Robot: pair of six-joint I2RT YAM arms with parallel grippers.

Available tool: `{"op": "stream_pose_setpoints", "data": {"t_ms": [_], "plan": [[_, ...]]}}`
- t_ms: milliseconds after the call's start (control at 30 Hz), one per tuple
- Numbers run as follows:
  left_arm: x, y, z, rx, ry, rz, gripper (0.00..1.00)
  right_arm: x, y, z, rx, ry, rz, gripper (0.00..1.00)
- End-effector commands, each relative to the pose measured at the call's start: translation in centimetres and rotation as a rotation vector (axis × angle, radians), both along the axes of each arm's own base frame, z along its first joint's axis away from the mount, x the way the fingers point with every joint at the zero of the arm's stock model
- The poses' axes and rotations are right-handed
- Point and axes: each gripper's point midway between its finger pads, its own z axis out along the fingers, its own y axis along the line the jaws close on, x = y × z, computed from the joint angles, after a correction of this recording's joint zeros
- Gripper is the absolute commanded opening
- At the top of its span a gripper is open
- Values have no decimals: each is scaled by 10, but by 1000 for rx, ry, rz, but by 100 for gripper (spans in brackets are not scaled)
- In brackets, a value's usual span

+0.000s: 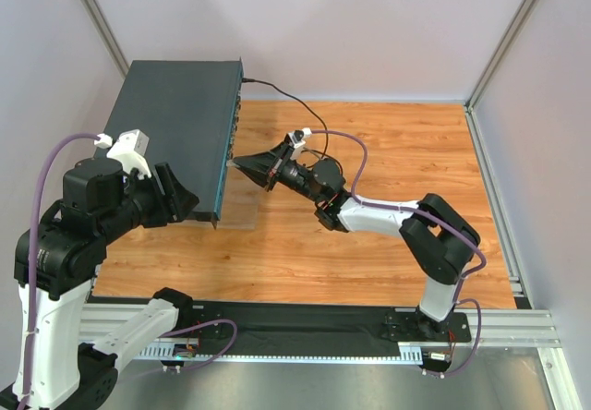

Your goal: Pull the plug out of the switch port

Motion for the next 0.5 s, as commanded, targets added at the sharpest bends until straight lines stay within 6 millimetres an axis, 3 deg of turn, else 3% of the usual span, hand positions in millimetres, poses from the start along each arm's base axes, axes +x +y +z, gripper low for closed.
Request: {"op": "stream_pose_setpoints", "data": {"t_ms": [0, 67, 100, 133, 167, 200, 267, 300, 367, 400, 467], "plan": [[-4, 2, -3, -7, 23, 17, 62, -26, -25, 63, 179, -169, 59, 0], [-2, 1, -2, -8, 29, 18, 62, -21, -26, 47, 100, -125, 55, 0], [-1, 1, 2, -13, 19, 18, 62, -25, -34, 48, 62, -108, 34, 0], [0, 0, 3, -11, 20, 19, 62, -19, -34, 11, -99, -21, 14, 0], [1, 1, 6, -6, 13, 24, 62, -20, -46, -20, -199, 20, -11, 0], [2, 3, 12, -6, -5, 27, 62, -30, -65, -21, -272, 34, -22, 0], [6, 1, 18, -5, -27, 21, 62, -26, -99, -38, -416, -16, -67, 0], [10, 5, 20, 5, -40, 43, 61, -39, -126, -59, -567, 71, -66, 0], [14, 6, 22, 2, -51, 59, 61, -37, -168, -79, -776, 55, -109, 0], [20, 4, 21, 0, -55, 63, 61, -51, -192, -90, -882, 122, -91, 0], [27, 2, 23, -12, -69, 72, 61, -48, -229, -101, -959, 157, -131, 0]]}}
